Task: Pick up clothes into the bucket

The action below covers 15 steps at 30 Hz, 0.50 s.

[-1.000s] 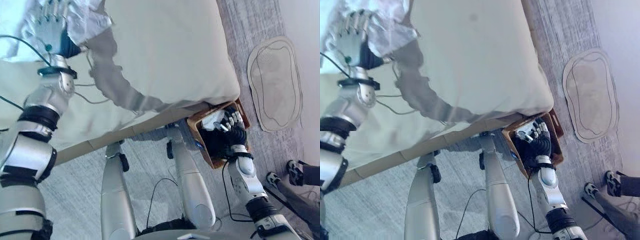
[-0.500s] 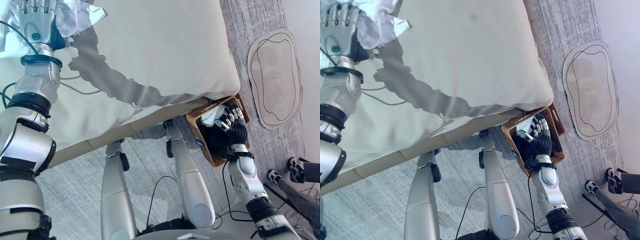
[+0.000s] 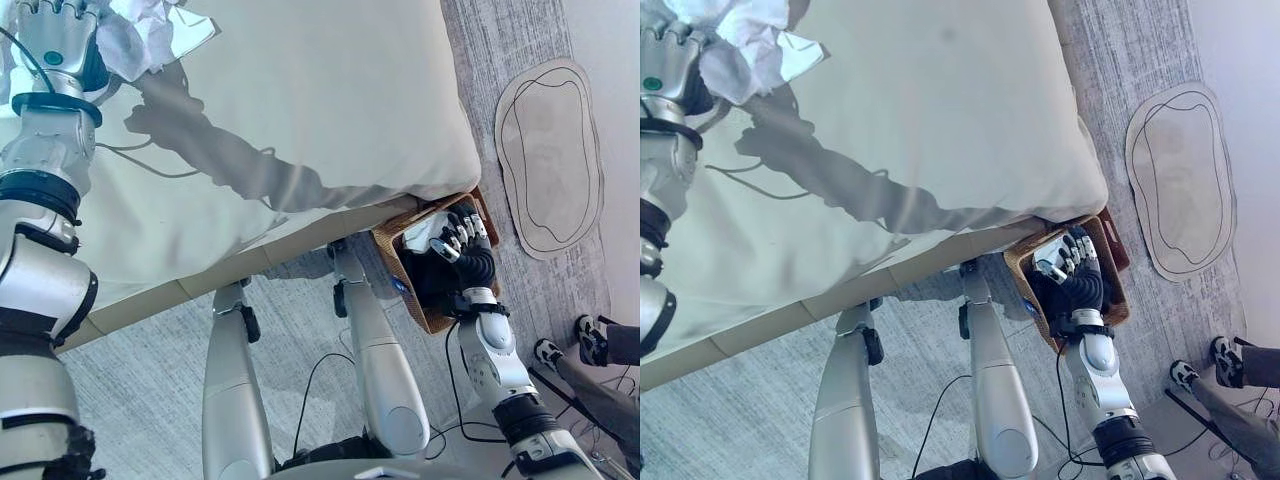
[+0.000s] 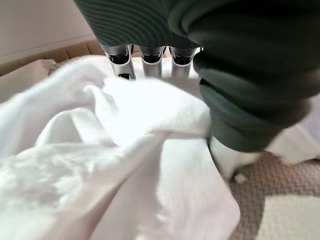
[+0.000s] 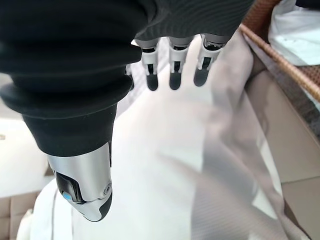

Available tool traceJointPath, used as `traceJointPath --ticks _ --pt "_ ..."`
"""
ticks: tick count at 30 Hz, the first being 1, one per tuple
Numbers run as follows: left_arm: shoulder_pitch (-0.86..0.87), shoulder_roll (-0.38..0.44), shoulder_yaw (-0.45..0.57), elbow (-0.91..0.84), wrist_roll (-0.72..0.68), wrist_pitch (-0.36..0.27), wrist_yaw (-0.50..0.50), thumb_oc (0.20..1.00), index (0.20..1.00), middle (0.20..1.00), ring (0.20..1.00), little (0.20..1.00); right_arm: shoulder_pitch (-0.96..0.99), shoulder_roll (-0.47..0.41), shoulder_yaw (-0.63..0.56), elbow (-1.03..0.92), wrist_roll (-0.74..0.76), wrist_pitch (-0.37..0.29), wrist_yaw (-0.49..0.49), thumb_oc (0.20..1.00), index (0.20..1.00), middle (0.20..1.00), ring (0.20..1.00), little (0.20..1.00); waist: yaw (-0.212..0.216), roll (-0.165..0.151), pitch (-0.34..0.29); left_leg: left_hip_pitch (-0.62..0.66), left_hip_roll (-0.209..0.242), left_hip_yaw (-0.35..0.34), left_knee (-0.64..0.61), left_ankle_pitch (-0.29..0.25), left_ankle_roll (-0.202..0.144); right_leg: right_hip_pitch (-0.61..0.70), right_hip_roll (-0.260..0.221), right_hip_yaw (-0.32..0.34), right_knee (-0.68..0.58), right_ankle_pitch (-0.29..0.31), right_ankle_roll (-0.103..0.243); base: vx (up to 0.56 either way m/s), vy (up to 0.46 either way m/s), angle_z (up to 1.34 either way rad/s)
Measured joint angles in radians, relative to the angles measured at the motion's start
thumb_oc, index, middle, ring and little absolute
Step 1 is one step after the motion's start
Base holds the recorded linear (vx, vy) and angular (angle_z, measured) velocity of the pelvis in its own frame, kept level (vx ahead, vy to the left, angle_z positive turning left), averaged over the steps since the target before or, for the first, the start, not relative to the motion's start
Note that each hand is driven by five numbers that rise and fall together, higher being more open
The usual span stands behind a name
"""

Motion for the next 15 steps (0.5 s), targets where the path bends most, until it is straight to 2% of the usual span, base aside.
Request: traceJointPath --ticks 15 --pt "0.017 0.002 0.005 0.003 0.000 -0.031 -0.046 0.200 0.200 0.200 0.200 0.200 -0.001 0.000 -0.013 0.002 0.000 0.006 0.018 1.000 1.000 1.000 1.000 1.000 0.002 0.000 -0.001 0.027 -0.001 0.000 -0.004 0.001 0.001 0.025 0.000 -0.001 0.000 0.002 -0.001 0.00 0.000 0.00"
